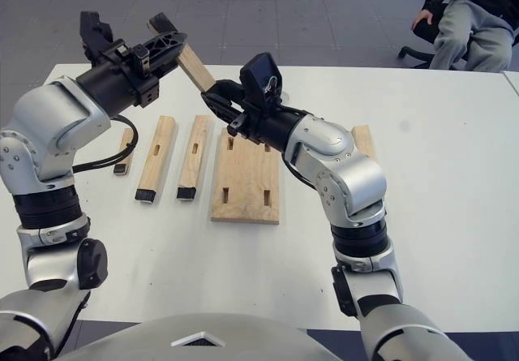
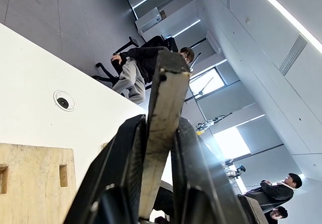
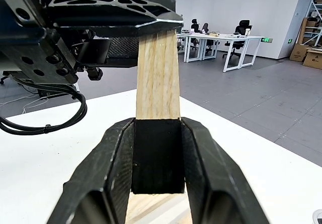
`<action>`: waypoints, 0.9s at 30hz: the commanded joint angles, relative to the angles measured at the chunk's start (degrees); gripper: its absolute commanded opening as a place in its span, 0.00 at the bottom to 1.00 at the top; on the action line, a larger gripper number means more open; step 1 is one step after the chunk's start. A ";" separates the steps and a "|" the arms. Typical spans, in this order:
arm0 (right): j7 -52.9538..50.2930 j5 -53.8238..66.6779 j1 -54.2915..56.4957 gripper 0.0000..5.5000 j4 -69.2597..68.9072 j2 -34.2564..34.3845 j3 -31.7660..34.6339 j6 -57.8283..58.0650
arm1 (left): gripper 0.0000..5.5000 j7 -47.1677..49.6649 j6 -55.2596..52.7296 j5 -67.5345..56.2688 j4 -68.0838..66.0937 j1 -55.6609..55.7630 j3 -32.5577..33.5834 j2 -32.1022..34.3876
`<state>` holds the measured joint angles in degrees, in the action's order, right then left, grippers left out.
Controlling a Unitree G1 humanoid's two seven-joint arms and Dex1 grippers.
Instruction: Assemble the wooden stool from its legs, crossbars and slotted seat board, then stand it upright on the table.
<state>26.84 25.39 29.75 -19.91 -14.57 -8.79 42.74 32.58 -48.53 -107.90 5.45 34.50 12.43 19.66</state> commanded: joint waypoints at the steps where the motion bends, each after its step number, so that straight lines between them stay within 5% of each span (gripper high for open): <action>1: 1.38 -1.37 0.63 0.23 2.08 -2.05 -0.42 0.14 | 0.11 -1.45 0.22 -3.09 0.39 1.92 -0.51 0.53; 3: 2.39 -1.30 0.92 0.23 2.29 -2.52 -0.64 -0.15 | 0.11 -1.52 0.22 -3.13 0.23 2.05 -0.83 0.63; 19: 4.02 -1.85 0.13 0.79 2.22 -5.51 0.78 0.20 | 0.08 -6.19 -5.05 17.84 5.04 0.31 -5.41 10.87; 23: 1.05 -3.78 0.49 0.91 3.30 -5.22 3.02 -0.83 | 0.08 -12.43 -0.95 39.82 9.36 -3.74 -8.03 18.61; 27: -6.40 -7.48 1.08 1.00 5.19 -3.33 6.33 -2.77 | 0.08 -16.87 5.20 52.40 9.88 -10.21 -8.23 17.00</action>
<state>23.18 19.41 29.68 -15.53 -18.58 -4.10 40.91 17.41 -45.59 -58.82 14.70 26.84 4.23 38.52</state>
